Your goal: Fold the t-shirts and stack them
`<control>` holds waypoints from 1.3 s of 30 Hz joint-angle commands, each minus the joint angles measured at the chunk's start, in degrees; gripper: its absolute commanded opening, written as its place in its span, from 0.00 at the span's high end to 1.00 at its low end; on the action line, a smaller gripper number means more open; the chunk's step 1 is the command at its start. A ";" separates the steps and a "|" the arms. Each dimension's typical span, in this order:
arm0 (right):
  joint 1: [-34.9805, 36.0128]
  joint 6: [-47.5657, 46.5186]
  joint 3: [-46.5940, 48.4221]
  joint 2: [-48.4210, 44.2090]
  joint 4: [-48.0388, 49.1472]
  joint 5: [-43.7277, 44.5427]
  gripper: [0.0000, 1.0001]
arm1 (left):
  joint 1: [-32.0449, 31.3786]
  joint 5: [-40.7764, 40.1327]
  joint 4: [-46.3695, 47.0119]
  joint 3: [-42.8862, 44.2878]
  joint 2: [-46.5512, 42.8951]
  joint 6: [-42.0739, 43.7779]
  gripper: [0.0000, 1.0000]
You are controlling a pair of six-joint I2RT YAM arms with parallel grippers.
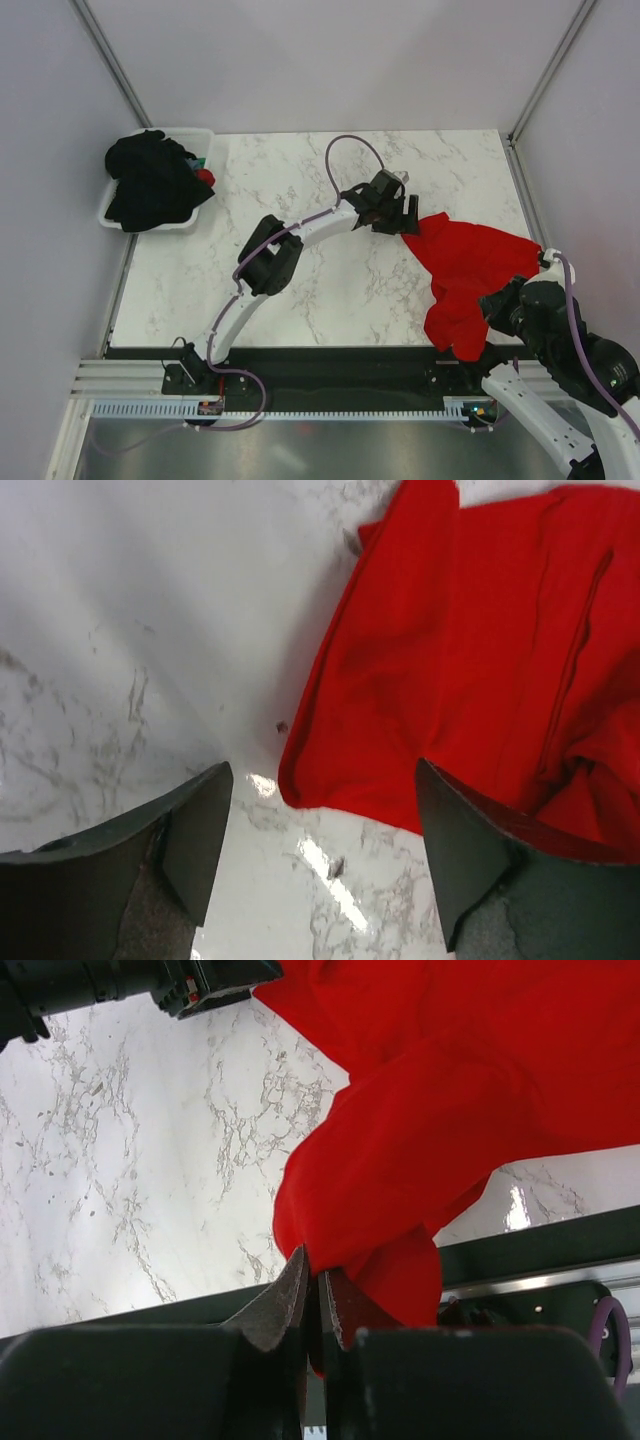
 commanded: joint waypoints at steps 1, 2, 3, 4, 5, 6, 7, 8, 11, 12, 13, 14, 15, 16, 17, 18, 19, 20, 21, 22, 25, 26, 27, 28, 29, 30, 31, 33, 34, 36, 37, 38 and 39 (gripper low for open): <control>0.03 -0.23 -0.54 -0.35 -5.69 0.09 0.89 | 0.09 3.19 -0.25 6.00 4.81 -4.29 0.21; 0.03 -0.23 -0.54 -0.26 -5.69 0.09 0.89 | 0.09 3.63 -0.25 6.71 6.38 -4.82 0.26; 0.12 -0.14 -0.54 -0.26 -5.69 0.18 0.89 | 0.09 4.67 -0.17 7.15 6.92 -5.69 0.32; 0.12 -0.14 -0.63 -0.26 -5.69 0.35 0.90 | 0.09 5.47 0.44 8.03 7.62 -6.05 0.43; 0.12 -0.14 -0.81 -0.17 -5.69 0.44 0.90 | 0.09 6.43 1.06 8.38 8.41 -6.23 0.48; 0.21 -0.14 -1.07 -0.17 -5.61 0.44 0.90 | 0.09 8.18 1.50 8.56 8.77 -6.40 0.52; 0.12 -0.14 -1.25 0.00 -5.52 0.53 0.90 | 0.09 8.90 2.46 8.74 8.69 -6.49 0.62; 0.12 -0.14 -1.42 0.09 -5.43 0.36 0.90 | 0.18 9.51 2.65 8.65 8.34 -6.58 0.69; 0.03 -0.66 -1.25 1.31 -4.64 0.44 0.91 | 0.44 10.05 3.87 5.76 3.88 -6.76 0.98; 0.12 -1.01 -0.55 1.67 -4.12 0.53 0.91 | 1.05 9.96 4.84 1.57 2.02 -6.76 0.98; 0.12 -1.19 -0.11 2.19 -3.76 0.44 0.91 | 1.49 10.05 5.80 -0.99 -0.60 -6.67 0.98; 0.12 -1.54 0.50 3.68 -3.41 0.27 0.91 | 2.02 9.96 7.73 -3.80 -3.07 -6.84 0.98; 0.12 -2.24 1.82 4.56 -2.45 0.18 0.91 | 3.59 9.35 8.18 -9.40 -8.75 -7.11 0.98; 0.21 -2.77 2.53 5.53 -1.83 0.18 0.91 | 4.65 8.91 8.45 -12.24 -11.76 -7.20 0.98; 0.12 -3.21 3.14 7.45 -1.13 -0.26 0.91 | 5.79 8.82 8.62 -15.05 -14.58 -7.20 0.98; 0.12 -4.43 4.54 8.60 0.53 -0.52 0.91 | 8.41 8.47 8.54 -20.65 -21.39 -7.11 0.98; 0.12 -5.14 5.34 9.75 1.50 -0.96 0.91 | 9.83 8.46 8.54 -23.49 -24.68 -6.93 0.98; 0.12 -5.76 6.13 12.46 3.34 -1.57 0.91 | 11.41 8.29 8.36 -26.30 -28.63 -6.58 0.98; 0.12 -7.50 8.05 14.05 4.40 -1.84 0.91 | 14.65 8.20 7.58 -31.20 -35.28 -6.15 0.98; 0.12 -8.48 9.20 15.54 5.54 -2.10 0.91 | 16.16 7.94 6.61 -33.25 -38.91 -5.62 0.98; 0.12 -12.87 15.52 22.66 8.28 -0.10 0.91 | 22.22 6.71 0.82 -38.10 -50.06 -2.90 0.98; 0.03 -13.75 17.63 26.68 8.98 0.96 0.91 | 23.63 6.53 -0.59 -38.72 -52.38 -1.32 0.98; 0.12 -14.55 22.78 28.72 9.07 3.23 0.91 | 26.34 6.53 -2.00 -38.98 -54.66 -0.53 0.98; 0.12 -16.03 25.71 32.83 8.99 4.65 0.92 | 27.41 6.36 -5.58 -38.73 -56.51 0.27 0.98; 0.12 -16.83 28.87 34.61 8.81 5.53 0.92 | 28.38 5.75 -7.27 -38.20 -59.92 2.01 0.98; 0.12 -17.53 34.99 36.28 8.72 7.71 0.92 | 29.87 5.30 -9.37 -36.63 -61.26 2.73 0.98; 0.03 -18.24 37.92 39.09 8.29 8.87 0.92 | 30.32 4.60 -12.61 -35.92 -62.84 3.52 0.98; 0.12 -18.68 44.70 40.78 6.97 11.59 0.92 | 31.46 2.41 -15.71 -33.63 -67.50 5.45 0.98; 0.12 -18.86 45.85 41.13 6.70 14.30 0.92 | 31.64 1.36 -18.51 -32.93 -69.43 6.07 0.98; 0.12 -19.30 45.69 40.44 6.79 16.78 0.92 | 31.90 -2.16 -20.55 -31.78 -74.18 7.48 0.98; 0.12 -19.13 44.64 38.95 6.87 18.36 0.92 | 31.99 -3.21 -21.51 -31.43 -75.76 7.74 0.98; 0.12 -19.21 41.50 37.98 7.14 18.72 0.92 | 31.99 -5.05 -23.09 -31.08 -78.56 8.44 0.98; 0.12 -19.21 39.64 37.01 7.31 18.72 0.92 | 31.99 -5.94 -23.89 -30.90 -79.72 8.71 0.98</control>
